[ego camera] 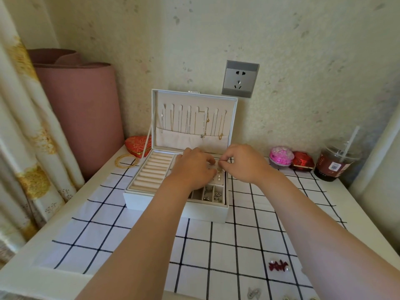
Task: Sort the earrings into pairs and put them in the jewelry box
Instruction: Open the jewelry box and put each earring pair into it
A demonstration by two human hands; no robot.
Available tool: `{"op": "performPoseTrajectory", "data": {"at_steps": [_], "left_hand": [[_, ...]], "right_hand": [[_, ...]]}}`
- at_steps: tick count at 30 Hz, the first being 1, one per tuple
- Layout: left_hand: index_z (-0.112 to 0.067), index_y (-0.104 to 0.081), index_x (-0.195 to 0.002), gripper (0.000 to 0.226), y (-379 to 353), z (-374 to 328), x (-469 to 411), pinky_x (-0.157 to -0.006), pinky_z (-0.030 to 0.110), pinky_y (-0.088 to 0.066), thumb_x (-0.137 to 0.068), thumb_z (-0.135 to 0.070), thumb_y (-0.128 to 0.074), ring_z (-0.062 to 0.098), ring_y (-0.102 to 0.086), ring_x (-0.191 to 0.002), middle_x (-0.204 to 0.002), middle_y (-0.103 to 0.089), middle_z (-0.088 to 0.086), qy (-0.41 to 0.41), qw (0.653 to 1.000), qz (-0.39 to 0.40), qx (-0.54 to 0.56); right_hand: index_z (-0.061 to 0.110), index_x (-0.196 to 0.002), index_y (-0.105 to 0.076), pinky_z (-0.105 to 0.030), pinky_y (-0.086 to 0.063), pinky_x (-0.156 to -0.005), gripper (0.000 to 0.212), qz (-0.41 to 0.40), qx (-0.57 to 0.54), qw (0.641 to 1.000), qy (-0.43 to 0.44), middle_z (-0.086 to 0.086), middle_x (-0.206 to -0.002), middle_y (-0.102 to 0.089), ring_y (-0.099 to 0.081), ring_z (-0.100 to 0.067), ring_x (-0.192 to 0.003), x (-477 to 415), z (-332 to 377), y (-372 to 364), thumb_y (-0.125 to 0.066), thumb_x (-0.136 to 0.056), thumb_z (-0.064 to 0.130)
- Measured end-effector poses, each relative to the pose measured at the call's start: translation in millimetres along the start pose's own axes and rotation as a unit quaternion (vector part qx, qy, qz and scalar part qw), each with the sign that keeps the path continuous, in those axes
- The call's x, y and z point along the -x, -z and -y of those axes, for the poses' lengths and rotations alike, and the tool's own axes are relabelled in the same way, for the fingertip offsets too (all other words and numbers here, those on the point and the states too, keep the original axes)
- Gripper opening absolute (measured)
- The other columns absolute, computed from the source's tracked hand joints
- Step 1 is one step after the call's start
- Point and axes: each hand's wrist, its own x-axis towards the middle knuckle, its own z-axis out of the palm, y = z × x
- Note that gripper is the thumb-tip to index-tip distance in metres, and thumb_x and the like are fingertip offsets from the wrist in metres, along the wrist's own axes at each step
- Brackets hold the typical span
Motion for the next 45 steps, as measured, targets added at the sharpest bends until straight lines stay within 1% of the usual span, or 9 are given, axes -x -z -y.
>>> {"op": "performPoseTrajectory", "data": {"at_steps": [7, 11, 15, 20, 23, 26, 31, 39, 45], "left_hand": [[-0.033, -0.062, -0.125, 0.037, -0.5, -2.2, 4.5, -0.101, 0.04, -0.033, -0.093, -0.048, -0.053, 0.022, -0.042, -0.123, -0.13, -0.055, -0.001, -0.013, 1.0, -0.013, -0.017], [-0.033, -0.061, -0.126, 0.036, 3.0, -15.1, 16.0, -0.104, 0.039, -0.032, -0.092, -0.044, -0.057, 0.02, -0.043, -0.123, -0.13, -0.056, -0.003, -0.03, 0.998, -0.049, 0.009], [-0.031, -0.065, -0.119, 0.028, 6.7, -39.0, 35.9, -0.098, 0.035, -0.038, -0.093, -0.038, -0.059, 0.017, -0.047, -0.116, -0.119, -0.06, -0.005, -0.085, 0.994, -0.059, 0.041], [-0.03, -0.069, -0.102, 0.016, 5.0, -73.6, 65.7, -0.082, 0.03, -0.05, -0.088, -0.035, -0.062, 0.007, -0.055, -0.092, -0.096, -0.063, -0.014, -0.147, 0.985, 0.009, 0.085], [-0.031, -0.069, -0.095, 0.012, 1.1, -90.7, 82.3, -0.072, 0.024, -0.048, -0.085, -0.034, -0.062, 0.006, -0.057, -0.084, -0.092, -0.065, -0.015, -0.162, 0.982, 0.075, 0.064], [-0.031, -0.069, -0.097, 0.017, -3.6, -100.0, 95.1, -0.079, 0.028, -0.053, -0.083, -0.036, -0.063, 0.007, -0.061, -0.088, -0.095, -0.068, -0.015, -0.157, 0.972, 0.173, 0.038], [-0.031, -0.069, -0.107, 0.035, -16.8, -107.7, 107.0, -0.088, 0.032, -0.052, -0.077, -0.048, -0.073, 0.01, -0.06, -0.098, -0.105, -0.066, -0.014, -0.134, 0.949, 0.284, 0.016], [-0.028, -0.072, -0.098, 0.024, -35.4, -106.4, 109.4, -0.086, 0.035, -0.052, -0.079, -0.044, -0.075, 0.014, -0.061, -0.096, -0.101, -0.067, -0.01, -0.112, 0.956, 0.27, 0.013], [-0.025, -0.068, -0.094, 0.018, -32.9, -95.1, 105.0, -0.082, 0.027, -0.052, -0.079, -0.032, -0.075, 0.01, -0.06, -0.091, -0.094, -0.064, -0.011, -0.109, 0.958, 0.257, 0.069]], "right_hand": [[0.026, -0.089, -0.078, -0.04, -0.052, -0.088, 0.013, 0.009, -0.039, 0.999, -0.011, 0.012, -0.094, -0.062, -0.062, -0.012, -0.094, 6.2, 1.1, 6.3, -0.066, -0.091, 0.027], [0.028, -0.104, -0.077, -0.027, -0.047, -0.092, 0.016, -0.047, -0.091, 0.993, -0.052, 0.022, -0.096, -0.061, -0.059, -0.005, -0.102, 26.6, 4.2, 28.9, -0.065, -0.093, 0.027], [0.027, -0.103, -0.077, -0.025, -0.049, -0.091, 0.014, 0.017, -0.085, 0.993, -0.083, 0.018, -0.098, -0.069, -0.063, -0.003, -0.098, 71.7, 3.6, 46.7, -0.068, -0.092, 0.027], [0.032, -0.094, -0.078, -0.017, -0.046, -0.08, 0.01, 0.134, -0.041, 0.982, -0.126, 0.02, -0.088, -0.068, -0.062, 0.004, -0.088, 127.2, -4.5, 65.3, -0.073, -0.088, 0.027], [0.035, -0.089, -0.077, -0.021, -0.051, -0.08, 0.013, 0.185, -0.031, 0.971, -0.147, 0.016, -0.091, -0.07, -0.064, -0.001, -0.089, 151.8, -5.7, 72.6, -0.078, -0.082, 0.025], [0.031, -0.095, -0.078, -0.018, -0.05, -0.066, 0.019, 0.244, -0.027, 0.957, -0.157, 0.012, -0.093, -0.07, -0.066, -0.006, -0.086, 170.1, -1.7, 74.7, -0.083, -0.078, 0.024], [0.028, -0.098, -0.076, -0.023, -0.049, -0.07, 0.029, 0.29, 0.014, 0.944, -0.158, 0.013, -0.085, -0.066, -0.063, -0.008, -0.081, 183.2, 7.4, 69.2, -0.088, -0.072, 0.025], [0.028, -0.089, -0.079, -0.026, -0.055, -0.076, 0.016, 0.279, 0.025, 0.948, -0.15, 0.015, -0.087, -0.073, -0.067, -0.007, -0.084, 184.9, 11.1, 60.4, -0.085, -0.074, 0.025], [0.03, -0.076, -0.071, -0.032, -0.056, -0.066, 0.014, 0.259, 0.0, 0.952, -0.162, 0.006, -0.085, -0.074, -0.069, -0.014, -0.065, 178.9, 10.3, 62.0, -0.078, -0.081, 0.019]]}}
